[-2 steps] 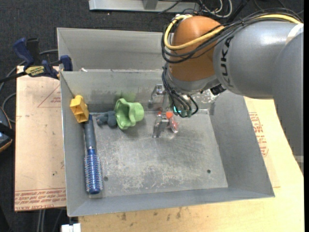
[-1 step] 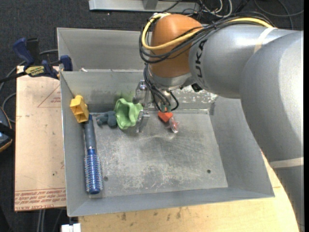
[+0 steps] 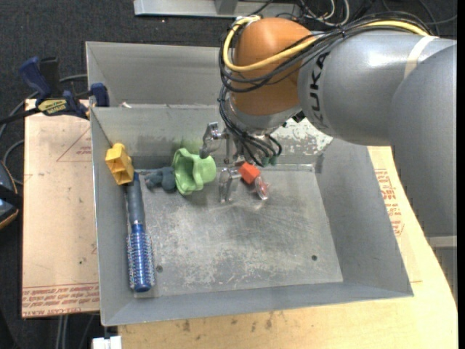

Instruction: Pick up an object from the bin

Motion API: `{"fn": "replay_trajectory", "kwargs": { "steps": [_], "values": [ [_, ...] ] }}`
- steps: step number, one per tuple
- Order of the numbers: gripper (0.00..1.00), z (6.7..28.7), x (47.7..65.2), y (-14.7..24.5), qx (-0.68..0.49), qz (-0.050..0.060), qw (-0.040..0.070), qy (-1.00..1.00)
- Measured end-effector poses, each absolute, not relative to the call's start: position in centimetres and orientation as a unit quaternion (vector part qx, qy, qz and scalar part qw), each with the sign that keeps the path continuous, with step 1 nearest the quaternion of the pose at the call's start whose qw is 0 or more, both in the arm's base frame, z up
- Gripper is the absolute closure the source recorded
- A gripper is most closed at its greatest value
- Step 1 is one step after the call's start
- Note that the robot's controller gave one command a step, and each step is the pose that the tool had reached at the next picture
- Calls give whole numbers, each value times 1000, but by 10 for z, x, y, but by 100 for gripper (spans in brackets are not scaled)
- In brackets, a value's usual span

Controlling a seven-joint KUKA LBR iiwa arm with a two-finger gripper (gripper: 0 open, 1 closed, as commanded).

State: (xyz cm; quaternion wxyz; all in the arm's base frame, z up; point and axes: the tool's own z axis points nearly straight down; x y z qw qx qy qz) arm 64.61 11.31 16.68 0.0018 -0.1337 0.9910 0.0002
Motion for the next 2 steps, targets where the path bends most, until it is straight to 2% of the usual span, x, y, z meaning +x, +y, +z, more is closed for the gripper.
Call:
{"fn": "replay_trajectory", "kwargs": {
  "steps": [1,2],
  "values": [
    [0,75,653,112,-43,2,3,999],
    [100,78,654,112,-43,2,5,999]
  ]
}}
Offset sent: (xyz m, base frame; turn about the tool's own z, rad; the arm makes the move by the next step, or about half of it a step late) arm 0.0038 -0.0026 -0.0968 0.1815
